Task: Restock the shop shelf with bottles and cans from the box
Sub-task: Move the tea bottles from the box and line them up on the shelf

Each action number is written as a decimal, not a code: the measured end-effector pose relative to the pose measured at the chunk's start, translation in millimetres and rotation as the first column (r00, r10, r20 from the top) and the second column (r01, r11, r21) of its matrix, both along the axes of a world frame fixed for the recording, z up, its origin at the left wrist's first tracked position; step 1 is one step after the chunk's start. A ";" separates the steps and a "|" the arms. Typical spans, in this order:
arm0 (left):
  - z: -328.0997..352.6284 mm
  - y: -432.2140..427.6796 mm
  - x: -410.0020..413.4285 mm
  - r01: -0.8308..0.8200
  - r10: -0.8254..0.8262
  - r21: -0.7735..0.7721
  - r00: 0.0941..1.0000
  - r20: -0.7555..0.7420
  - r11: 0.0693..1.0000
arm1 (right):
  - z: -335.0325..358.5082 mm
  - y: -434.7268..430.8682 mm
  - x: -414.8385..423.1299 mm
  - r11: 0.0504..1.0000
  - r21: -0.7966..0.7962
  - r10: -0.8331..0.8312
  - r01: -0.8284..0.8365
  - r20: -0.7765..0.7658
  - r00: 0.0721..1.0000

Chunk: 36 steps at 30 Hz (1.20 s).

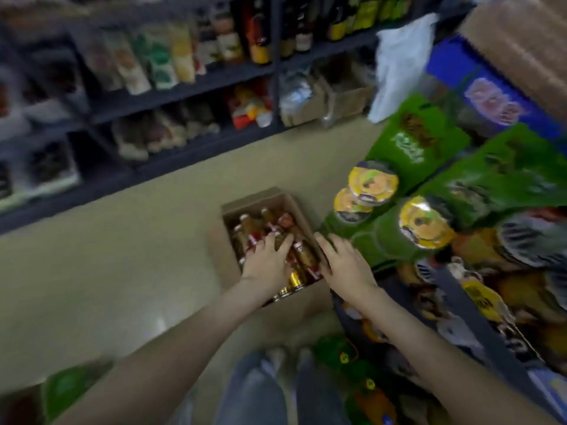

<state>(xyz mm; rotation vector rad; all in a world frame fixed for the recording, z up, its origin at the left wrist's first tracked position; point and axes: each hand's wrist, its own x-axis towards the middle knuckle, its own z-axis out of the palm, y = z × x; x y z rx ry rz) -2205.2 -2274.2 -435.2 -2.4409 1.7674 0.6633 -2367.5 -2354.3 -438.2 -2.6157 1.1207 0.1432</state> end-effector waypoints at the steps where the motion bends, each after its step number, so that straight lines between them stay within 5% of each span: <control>1: -10.7 6.1 3.2 -0.075 0.076 0.025 0.997 -0.011 0.997 | -12.4 -4.0 5.9 0.999 0.022 0.033 -0.033 -0.005 0.999; 5: -65.1 27.4 12.7 -0.311 0.319 0.129 0.947 -0.046 0.942 | -78.4 -14.0 30.5 0.988 0.130 0.097 -0.089 -0.053 0.994; 10: -178.4 33.3 21.1 -0.406 0.435 0.267 0.898 -0.061 0.874 | -195.9 -15.7 51.9 0.963 0.267 0.081 -0.036 -0.157 0.984; 18: -392.4 2.2 15.6 -0.538 0.621 0.374 0.769 -0.151 0.756 | -395.2 -46.4 65.1 0.939 0.320 -0.045 0.125 -0.245 0.969; 22: -466.4 -22.0 14.8 -0.668 0.741 0.340 0.653 -0.158 0.662 | -462.7 -71.6 86.3 0.951 0.224 -0.170 0.211 -0.189 0.967; 28: -524.3 -45.7 17.0 -0.735 0.845 0.423 0.503 -0.185 0.530 | -529.2 -81.3 109.2 0.872 0.374 -0.232 0.317 -0.257 0.938; 36: -506.5 -31.2 28.5 -0.780 0.870 0.403 0.357 -0.341 0.478 | -507.0 -88.3 106.5 0.708 0.529 -0.523 0.467 -0.051 0.851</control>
